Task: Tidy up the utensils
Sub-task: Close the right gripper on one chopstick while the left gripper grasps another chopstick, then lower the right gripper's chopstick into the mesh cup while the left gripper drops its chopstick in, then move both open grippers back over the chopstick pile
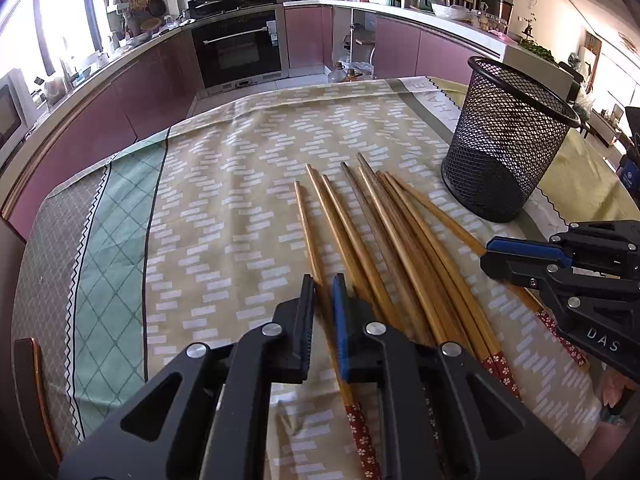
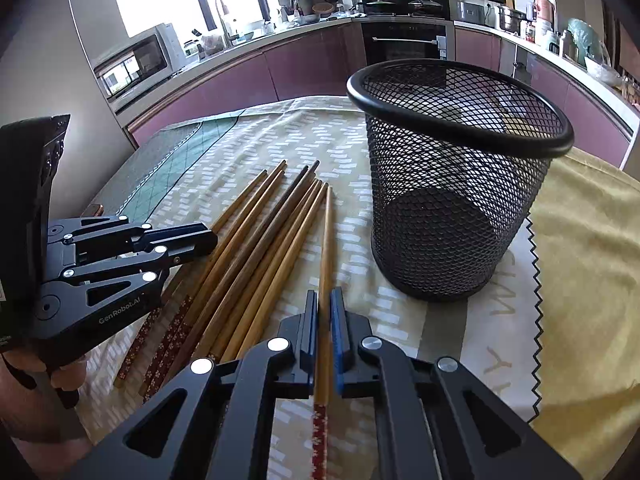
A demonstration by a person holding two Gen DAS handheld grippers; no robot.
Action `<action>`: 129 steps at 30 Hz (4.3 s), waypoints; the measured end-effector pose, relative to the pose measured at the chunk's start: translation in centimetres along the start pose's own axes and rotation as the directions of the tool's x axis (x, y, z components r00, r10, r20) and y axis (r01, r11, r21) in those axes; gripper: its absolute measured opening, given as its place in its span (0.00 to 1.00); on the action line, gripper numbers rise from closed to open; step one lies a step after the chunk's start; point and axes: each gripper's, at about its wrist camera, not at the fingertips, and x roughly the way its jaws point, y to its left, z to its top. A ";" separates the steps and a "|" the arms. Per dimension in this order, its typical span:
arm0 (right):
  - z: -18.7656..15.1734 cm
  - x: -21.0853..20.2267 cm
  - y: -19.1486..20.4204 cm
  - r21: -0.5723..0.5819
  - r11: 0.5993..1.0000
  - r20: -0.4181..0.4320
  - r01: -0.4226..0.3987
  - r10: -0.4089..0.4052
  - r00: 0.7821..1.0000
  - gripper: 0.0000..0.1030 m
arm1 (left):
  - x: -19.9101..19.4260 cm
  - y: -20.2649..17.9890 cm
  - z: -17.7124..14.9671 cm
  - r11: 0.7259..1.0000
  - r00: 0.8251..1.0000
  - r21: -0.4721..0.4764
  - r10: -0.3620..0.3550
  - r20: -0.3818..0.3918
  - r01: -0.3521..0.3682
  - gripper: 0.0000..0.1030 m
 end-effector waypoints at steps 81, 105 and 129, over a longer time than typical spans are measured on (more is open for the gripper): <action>5.6 -10.5 -3.2 -0.102 0.983 0.270 -0.150 0.172 0.947 0.37 | -9.5 -3.0 6.1 0.993 0.933 0.038 -0.122 0.338 0.116 0.49; -0.4 -1.5 2.6 -0.092 0.983 0.007 -0.159 0.161 0.987 0.37 | -4.1 0.0 -3.6 0.997 0.993 -0.017 -0.078 0.088 0.080 0.51; -0.4 -0.8 1.4 -0.059 0.993 -0.028 -0.097 0.096 0.995 0.26 | -2.7 0.4 -2.9 0.993 0.993 -0.038 -0.112 0.036 0.114 0.38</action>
